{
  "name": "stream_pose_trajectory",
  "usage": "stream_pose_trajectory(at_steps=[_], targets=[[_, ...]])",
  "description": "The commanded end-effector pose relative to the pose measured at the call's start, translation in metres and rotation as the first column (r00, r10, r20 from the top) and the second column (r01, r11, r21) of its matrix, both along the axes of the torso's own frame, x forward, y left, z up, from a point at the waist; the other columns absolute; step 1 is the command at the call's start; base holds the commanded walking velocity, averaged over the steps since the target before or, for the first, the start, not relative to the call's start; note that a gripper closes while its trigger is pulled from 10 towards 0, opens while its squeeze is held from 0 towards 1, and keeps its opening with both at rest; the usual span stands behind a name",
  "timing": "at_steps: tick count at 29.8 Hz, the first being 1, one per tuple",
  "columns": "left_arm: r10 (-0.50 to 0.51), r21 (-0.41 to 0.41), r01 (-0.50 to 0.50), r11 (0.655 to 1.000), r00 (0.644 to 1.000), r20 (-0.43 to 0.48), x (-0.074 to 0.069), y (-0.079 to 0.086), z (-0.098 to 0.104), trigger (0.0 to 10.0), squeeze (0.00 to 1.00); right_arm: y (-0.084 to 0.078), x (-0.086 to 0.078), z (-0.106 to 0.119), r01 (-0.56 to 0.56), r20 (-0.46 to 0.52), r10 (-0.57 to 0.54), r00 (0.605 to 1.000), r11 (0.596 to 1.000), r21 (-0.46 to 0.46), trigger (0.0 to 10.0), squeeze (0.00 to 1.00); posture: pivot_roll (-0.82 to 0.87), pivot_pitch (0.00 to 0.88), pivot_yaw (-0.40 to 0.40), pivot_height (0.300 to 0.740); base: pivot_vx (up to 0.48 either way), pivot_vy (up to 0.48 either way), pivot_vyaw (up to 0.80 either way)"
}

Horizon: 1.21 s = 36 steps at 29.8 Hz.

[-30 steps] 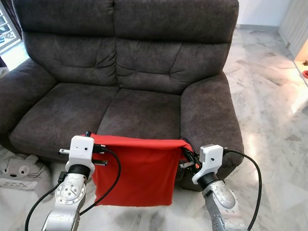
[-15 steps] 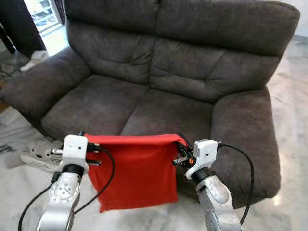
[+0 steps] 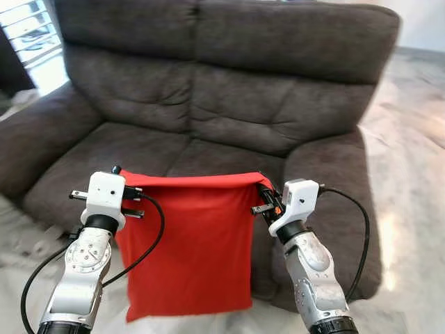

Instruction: Move the pillow to the sofa from floor

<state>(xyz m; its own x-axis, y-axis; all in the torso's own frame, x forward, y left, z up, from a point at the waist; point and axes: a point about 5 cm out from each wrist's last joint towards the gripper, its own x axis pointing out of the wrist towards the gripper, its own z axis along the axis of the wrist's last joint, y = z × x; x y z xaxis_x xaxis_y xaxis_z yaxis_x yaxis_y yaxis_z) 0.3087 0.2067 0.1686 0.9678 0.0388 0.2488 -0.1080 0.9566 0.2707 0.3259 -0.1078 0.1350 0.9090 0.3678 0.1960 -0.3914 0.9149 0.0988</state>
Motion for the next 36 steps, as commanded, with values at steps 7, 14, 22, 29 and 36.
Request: stream_pose_trajectory(at_steps=[7,14,22,29,36], targets=[[0.073,0.016,-0.077,0.997,0.981,0.182,0.003,0.017,0.056,10.0,0.00,-0.005,0.006,0.054,0.026,0.204,-0.041,0.978,0.997,0.077,10.0,0.00,0.07,0.106,0.031,0.740,0.282,0.000,0.00],[0.099,0.018,-0.109,0.994,0.953,0.287,0.004,0.026,0.096,10.0,0.00,0.007,0.004,0.102,-0.055,0.364,0.019,0.931,0.994,0.089,10.0,0.00,0.07,0.108,0.032,0.740,0.275,0.000,0.00],[0.106,0.002,-0.114,0.993,0.927,0.361,0.006,0.027,0.131,10.0,0.00,0.018,-0.001,0.144,-0.151,0.503,0.092,0.859,0.986,0.077,10.0,0.00,0.07,0.109,0.036,0.740,0.266,0.000,0.00],[0.108,-0.010,-0.110,0.994,0.938,0.330,0.003,0.023,0.122,10.0,0.00,0.021,-0.001,0.131,-0.174,0.461,0.134,0.877,0.984,0.044,10.0,0.00,0.07,0.114,0.028,0.740,0.257,0.000,0.00],[0.101,-0.008,-0.103,0.995,0.950,0.295,0.004,0.023,0.115,10.0,0.00,0.016,0.002,0.113,-0.138,0.394,0.114,0.912,0.990,0.033,10.0,0.00,0.07,0.116,0.028,0.740,0.258,0.000,0.00]])
